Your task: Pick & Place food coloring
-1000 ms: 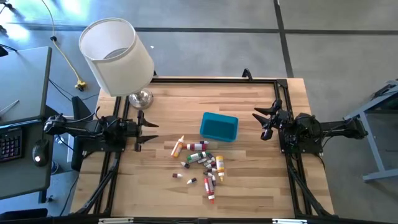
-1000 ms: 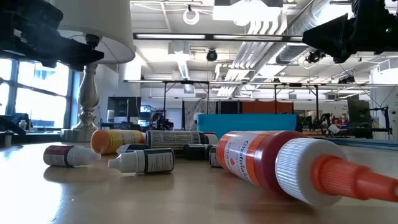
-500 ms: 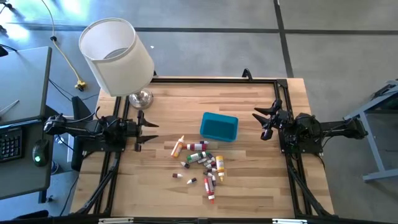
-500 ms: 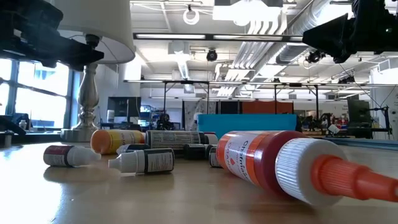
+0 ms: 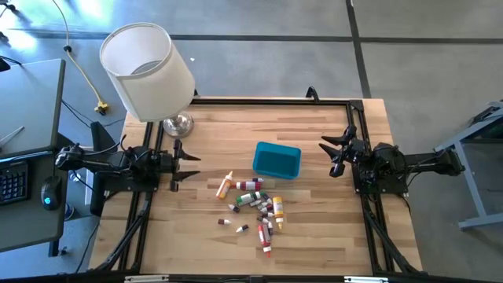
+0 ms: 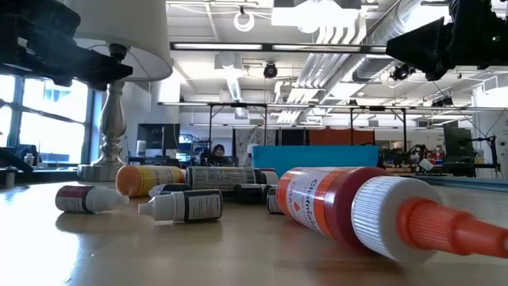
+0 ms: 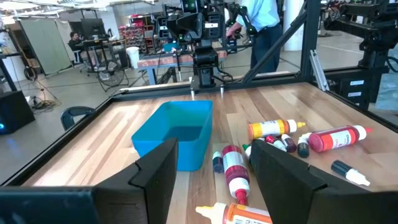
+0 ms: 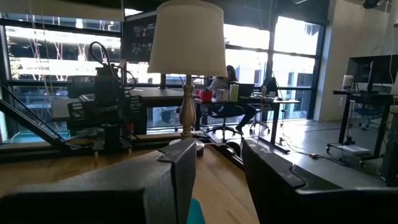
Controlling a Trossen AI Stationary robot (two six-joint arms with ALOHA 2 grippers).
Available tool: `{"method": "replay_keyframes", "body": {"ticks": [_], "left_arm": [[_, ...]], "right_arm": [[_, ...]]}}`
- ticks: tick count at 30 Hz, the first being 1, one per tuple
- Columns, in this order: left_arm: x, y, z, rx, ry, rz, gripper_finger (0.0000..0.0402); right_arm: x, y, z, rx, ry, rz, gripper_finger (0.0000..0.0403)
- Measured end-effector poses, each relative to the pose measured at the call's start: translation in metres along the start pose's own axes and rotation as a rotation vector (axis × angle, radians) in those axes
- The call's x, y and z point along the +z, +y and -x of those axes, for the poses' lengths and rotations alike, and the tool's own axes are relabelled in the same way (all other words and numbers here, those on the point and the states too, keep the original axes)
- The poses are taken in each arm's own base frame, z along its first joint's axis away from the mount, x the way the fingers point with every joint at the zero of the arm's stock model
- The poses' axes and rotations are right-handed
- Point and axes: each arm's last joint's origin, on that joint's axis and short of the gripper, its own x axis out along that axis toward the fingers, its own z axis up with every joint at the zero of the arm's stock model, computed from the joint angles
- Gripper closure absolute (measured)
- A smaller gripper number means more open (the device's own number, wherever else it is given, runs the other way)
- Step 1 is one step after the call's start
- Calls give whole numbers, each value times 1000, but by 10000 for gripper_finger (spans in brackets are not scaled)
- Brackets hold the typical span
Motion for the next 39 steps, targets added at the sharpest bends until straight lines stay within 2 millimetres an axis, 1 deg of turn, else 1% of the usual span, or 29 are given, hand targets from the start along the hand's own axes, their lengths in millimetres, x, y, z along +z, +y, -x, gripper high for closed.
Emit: {"method": "replay_keyframes", "body": {"ticks": [29,33,39], "left_arm": [[0,0,0,0,-2,0,202],[4,0,0,4,-37,5,202],[13,2,1,19,-137,-6,202]], "right_arm": [[0,0,0,0,0,0,279],[0,0,0,0,-1,0,279],[0,0,0,0,0,0,279]]}}
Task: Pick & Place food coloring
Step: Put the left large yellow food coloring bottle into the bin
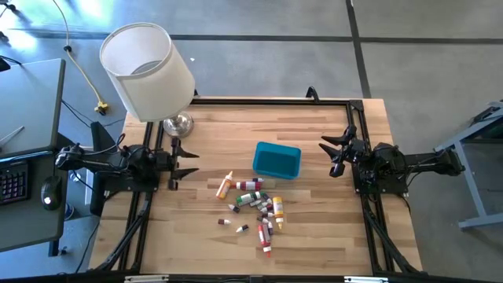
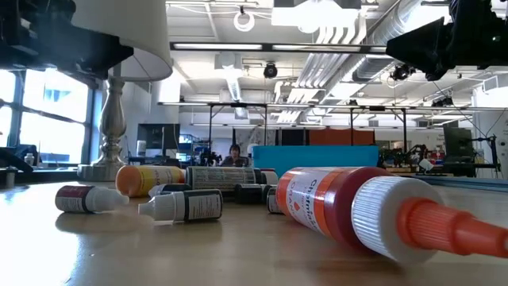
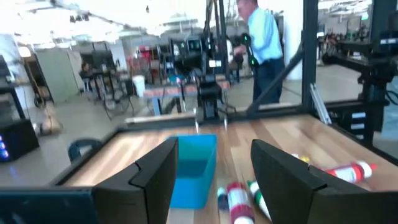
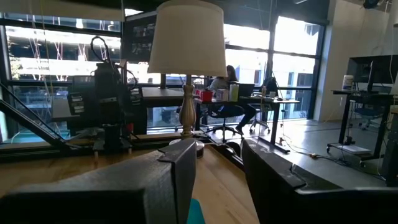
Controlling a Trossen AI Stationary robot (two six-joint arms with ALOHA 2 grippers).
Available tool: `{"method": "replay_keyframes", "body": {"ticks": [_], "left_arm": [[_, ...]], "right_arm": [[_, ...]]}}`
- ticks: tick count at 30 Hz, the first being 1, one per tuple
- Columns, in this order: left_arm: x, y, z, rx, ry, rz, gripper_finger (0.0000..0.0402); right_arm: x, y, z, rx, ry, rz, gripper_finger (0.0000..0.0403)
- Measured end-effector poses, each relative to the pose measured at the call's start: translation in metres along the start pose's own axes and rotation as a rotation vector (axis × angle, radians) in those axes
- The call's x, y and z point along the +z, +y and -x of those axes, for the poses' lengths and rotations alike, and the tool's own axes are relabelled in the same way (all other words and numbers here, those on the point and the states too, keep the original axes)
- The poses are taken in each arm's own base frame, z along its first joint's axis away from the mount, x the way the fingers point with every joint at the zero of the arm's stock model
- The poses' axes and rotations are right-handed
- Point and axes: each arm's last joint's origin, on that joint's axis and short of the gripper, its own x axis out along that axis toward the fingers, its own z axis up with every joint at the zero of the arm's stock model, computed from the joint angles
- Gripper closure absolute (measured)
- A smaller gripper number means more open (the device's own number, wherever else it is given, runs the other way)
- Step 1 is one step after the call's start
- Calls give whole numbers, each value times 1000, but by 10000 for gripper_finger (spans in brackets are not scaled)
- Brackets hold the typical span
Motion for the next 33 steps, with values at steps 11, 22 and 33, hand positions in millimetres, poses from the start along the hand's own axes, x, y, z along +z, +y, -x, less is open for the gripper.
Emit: {"method": "replay_keyframes", "body": {"ticks": [11,22,33], "left_arm": [[5,1,0,11,-47,-60,202],[39,10,9,254,-359,-424,202],[42,22,-3,598,97,295,212]], "right_arm": [[0,0,0,0,0,0,279],[0,0,0,0,0,0,279],[0,0,0,-1,0,0,279]]}}
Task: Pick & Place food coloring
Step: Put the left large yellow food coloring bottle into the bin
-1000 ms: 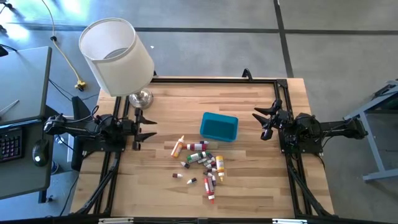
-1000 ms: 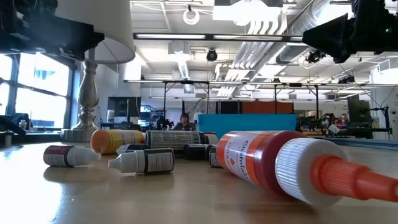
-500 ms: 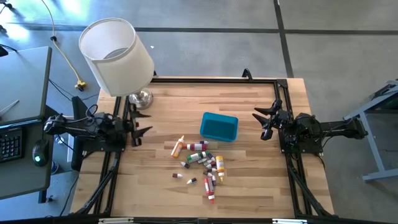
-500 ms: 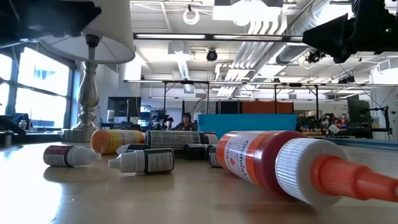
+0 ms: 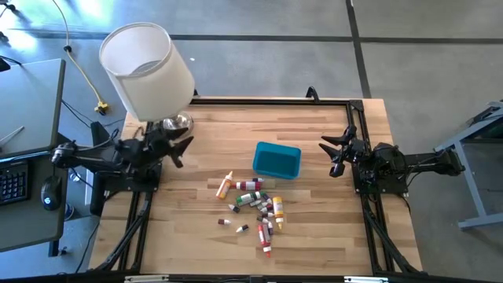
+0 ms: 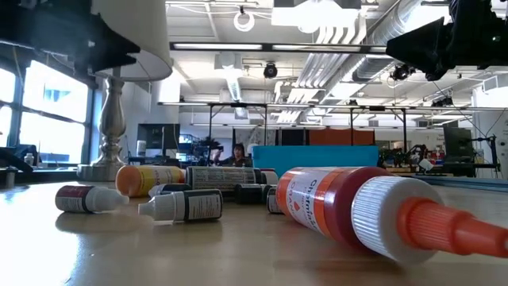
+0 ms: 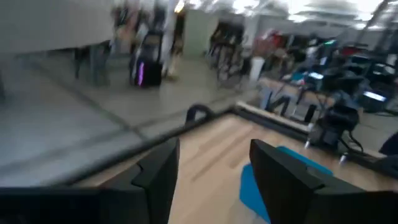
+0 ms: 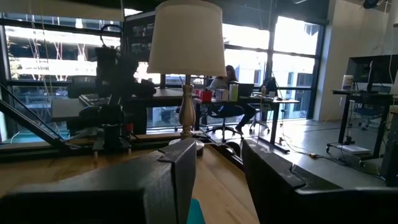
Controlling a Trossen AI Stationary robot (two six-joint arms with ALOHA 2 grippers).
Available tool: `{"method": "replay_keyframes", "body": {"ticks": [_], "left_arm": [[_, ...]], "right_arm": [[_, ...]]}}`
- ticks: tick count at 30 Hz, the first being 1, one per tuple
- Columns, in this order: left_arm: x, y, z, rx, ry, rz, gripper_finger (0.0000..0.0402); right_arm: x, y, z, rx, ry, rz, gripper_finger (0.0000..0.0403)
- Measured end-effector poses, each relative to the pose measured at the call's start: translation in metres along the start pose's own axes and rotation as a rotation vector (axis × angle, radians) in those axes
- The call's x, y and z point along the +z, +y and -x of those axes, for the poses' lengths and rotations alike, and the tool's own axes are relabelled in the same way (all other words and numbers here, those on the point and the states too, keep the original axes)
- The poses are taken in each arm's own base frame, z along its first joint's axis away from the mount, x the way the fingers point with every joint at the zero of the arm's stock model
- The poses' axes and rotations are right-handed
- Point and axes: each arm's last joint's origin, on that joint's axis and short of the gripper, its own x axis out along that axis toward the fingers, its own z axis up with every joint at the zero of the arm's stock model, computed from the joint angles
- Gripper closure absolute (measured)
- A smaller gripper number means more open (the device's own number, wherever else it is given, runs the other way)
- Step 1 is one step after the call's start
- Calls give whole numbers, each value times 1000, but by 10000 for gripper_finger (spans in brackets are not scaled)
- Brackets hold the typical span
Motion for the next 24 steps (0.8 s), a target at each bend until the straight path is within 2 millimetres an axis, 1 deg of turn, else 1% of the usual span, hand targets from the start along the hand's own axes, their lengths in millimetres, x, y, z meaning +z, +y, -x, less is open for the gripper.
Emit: {"method": "replay_keyframes", "body": {"ticks": [3,6,8,10,13,15,19,22,24], "left_arm": [[20,-16,-11,-26,88,-26,224],[40,-40,-32,-48,241,-113,235],[51,-58,-49,-11,367,-179,240],[58,-74,-65,42,514,-235,242],[66,-97,-88,131,706,-230,243],[65,-113,-104,177,830,-203,243],[56,-140,-132,245,1033,-182,243],[39,-152,-147,298,1153,-192,243],[26,-160,-157,289,1197,-169,243]], "right_arm": [[0,0,0,0,0,0,279],[0,0,0,0,0,0,279],[1,0,0,-1,-9,2,279],[2,0,0,-3,-22,29,279],[1,0,0,6,-10,41,279],[1,0,0,3,-10,45,279],[1,-1,0,-27,-6,84,279],[1,-1,0,-22,-6,53,279],[1,0,0,2,-7,7,279]]}}
